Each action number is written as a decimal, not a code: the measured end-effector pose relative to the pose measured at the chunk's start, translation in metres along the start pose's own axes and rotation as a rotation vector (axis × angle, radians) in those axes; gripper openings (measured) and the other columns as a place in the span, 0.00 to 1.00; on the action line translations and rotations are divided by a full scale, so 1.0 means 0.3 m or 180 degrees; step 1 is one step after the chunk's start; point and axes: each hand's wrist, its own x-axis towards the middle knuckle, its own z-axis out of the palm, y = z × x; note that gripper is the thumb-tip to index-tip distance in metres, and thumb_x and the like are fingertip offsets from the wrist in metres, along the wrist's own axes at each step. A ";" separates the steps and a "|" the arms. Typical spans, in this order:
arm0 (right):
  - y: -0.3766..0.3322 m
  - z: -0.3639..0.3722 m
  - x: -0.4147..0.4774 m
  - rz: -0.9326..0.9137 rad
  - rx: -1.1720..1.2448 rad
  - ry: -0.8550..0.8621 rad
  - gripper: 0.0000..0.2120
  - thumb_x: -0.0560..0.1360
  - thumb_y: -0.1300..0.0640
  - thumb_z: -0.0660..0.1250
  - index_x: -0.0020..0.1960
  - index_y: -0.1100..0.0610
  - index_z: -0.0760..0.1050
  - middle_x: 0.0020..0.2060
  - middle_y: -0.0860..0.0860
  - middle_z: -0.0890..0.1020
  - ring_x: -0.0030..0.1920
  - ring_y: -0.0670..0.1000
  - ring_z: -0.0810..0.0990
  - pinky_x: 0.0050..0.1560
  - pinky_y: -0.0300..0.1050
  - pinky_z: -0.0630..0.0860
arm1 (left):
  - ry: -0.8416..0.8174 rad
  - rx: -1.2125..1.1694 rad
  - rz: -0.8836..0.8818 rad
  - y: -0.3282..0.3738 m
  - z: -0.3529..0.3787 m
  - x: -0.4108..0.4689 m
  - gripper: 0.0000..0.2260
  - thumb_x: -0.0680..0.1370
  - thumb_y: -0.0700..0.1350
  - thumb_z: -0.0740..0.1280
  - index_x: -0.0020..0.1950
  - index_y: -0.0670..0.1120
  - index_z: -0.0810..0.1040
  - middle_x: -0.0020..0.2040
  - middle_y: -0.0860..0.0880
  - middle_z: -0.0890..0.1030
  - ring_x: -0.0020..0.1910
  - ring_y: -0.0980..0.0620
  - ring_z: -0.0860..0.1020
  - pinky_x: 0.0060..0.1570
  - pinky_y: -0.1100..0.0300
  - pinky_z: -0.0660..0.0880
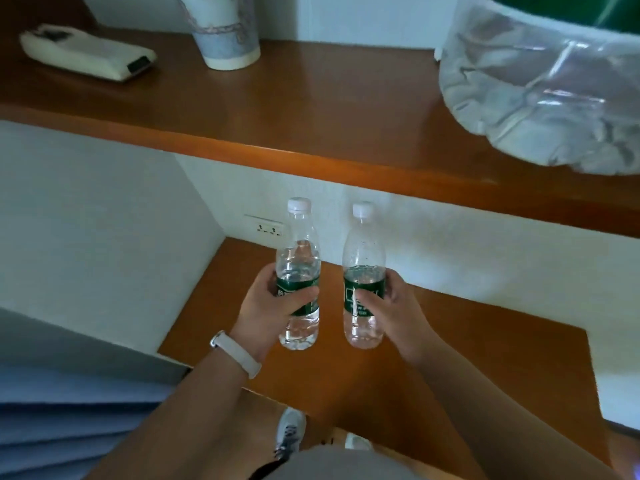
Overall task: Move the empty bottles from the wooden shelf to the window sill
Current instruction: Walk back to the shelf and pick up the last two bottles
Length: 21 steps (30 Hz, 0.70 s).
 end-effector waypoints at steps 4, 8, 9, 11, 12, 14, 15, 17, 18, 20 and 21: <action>-0.009 0.025 0.015 -0.0042 0.0002 -0.0470 0.25 0.73 0.52 0.74 0.66 0.50 0.70 0.55 0.49 0.83 0.54 0.48 0.83 0.55 0.52 0.81 | 0.0504 -0.0106 -0.0047 -0.022 -0.025 -0.081 0.22 0.70 0.42 0.80 0.60 0.54 0.78 0.50 0.54 0.86 0.47 0.55 0.85 0.46 0.56 0.81; -0.034 0.103 0.008 -0.0091 0.0016 -0.0927 0.27 0.71 0.49 0.74 0.66 0.48 0.69 0.56 0.47 0.82 0.52 0.44 0.83 0.46 0.40 0.78 | 0.0979 -0.0175 -0.0120 -0.046 -0.086 -0.185 0.23 0.71 0.43 0.79 0.63 0.53 0.77 0.53 0.53 0.86 0.52 0.50 0.84 0.53 0.49 0.81; -0.043 0.129 0.005 -0.0115 -0.0030 -0.1048 0.28 0.70 0.47 0.75 0.67 0.49 0.69 0.56 0.46 0.82 0.52 0.44 0.83 0.46 0.40 0.78 | 0.1099 -0.0207 -0.0126 -0.047 -0.107 -0.208 0.24 0.71 0.43 0.78 0.65 0.52 0.76 0.54 0.52 0.85 0.53 0.48 0.84 0.55 0.47 0.81; -0.058 0.181 0.001 -0.0147 -0.0098 -0.1270 0.29 0.70 0.47 0.75 0.67 0.49 0.68 0.56 0.47 0.81 0.52 0.45 0.83 0.48 0.43 0.80 | 0.1299 -0.0273 -0.0113 -0.056 -0.152 -0.251 0.24 0.72 0.43 0.78 0.66 0.50 0.76 0.55 0.50 0.85 0.53 0.47 0.84 0.55 0.45 0.81; -0.065 0.207 -0.002 -0.0171 -0.0111 -0.1366 0.28 0.71 0.48 0.75 0.67 0.49 0.68 0.56 0.48 0.81 0.52 0.46 0.83 0.50 0.46 0.81 | 0.1398 -0.0314 -0.0097 -0.061 -0.176 -0.273 0.23 0.72 0.43 0.78 0.65 0.50 0.77 0.54 0.49 0.85 0.52 0.47 0.85 0.54 0.46 0.81; -0.079 0.256 -0.016 -0.0221 -0.0115 -0.1557 0.24 0.72 0.51 0.75 0.65 0.49 0.69 0.55 0.49 0.81 0.52 0.47 0.84 0.54 0.50 0.81 | 0.1589 -0.0439 -0.0077 -0.073 -0.222 -0.318 0.21 0.72 0.43 0.78 0.63 0.50 0.77 0.54 0.49 0.86 0.51 0.47 0.85 0.52 0.48 0.81; -0.085 0.281 -0.025 -0.0249 -0.0119 -0.1666 0.22 0.73 0.52 0.74 0.63 0.48 0.69 0.55 0.50 0.82 0.52 0.48 0.84 0.54 0.50 0.81 | 0.1672 -0.0512 -0.0071 -0.080 -0.245 -0.340 0.21 0.72 0.42 0.77 0.63 0.49 0.77 0.54 0.49 0.86 0.51 0.47 0.85 0.51 0.48 0.81; -0.098 0.331 -0.050 -0.0259 -0.0145 -0.1876 0.20 0.74 0.54 0.74 0.62 0.47 0.70 0.54 0.51 0.82 0.50 0.47 0.85 0.51 0.47 0.82 | 0.1813 -0.0614 -0.0061 -0.092 -0.287 -0.387 0.22 0.72 0.42 0.77 0.64 0.49 0.77 0.54 0.49 0.86 0.51 0.47 0.85 0.51 0.50 0.81; -0.103 0.357 -0.064 -0.0262 -0.0163 -0.1968 0.21 0.74 0.54 0.73 0.62 0.48 0.69 0.54 0.51 0.82 0.50 0.47 0.85 0.50 0.45 0.81 | 0.1879 -0.0644 -0.0052 -0.099 -0.308 -0.411 0.22 0.72 0.42 0.77 0.65 0.48 0.77 0.55 0.49 0.85 0.51 0.47 0.85 0.51 0.50 0.81; -0.108 0.412 -0.093 -0.0290 -0.0199 -0.2122 0.22 0.73 0.53 0.74 0.64 0.49 0.69 0.54 0.51 0.82 0.50 0.46 0.84 0.49 0.44 0.81 | 0.2001 -0.0700 -0.0050 -0.121 -0.350 -0.461 0.23 0.72 0.43 0.77 0.65 0.48 0.76 0.55 0.49 0.85 0.51 0.47 0.85 0.51 0.49 0.81; -0.110 0.440 -0.111 -0.0304 -0.0219 -0.2179 0.23 0.73 0.52 0.74 0.64 0.49 0.69 0.55 0.50 0.82 0.51 0.46 0.84 0.51 0.45 0.81 | 0.2055 -0.0737 -0.0035 -0.130 -0.369 -0.490 0.22 0.72 0.43 0.77 0.64 0.48 0.76 0.55 0.48 0.85 0.51 0.47 0.85 0.50 0.49 0.81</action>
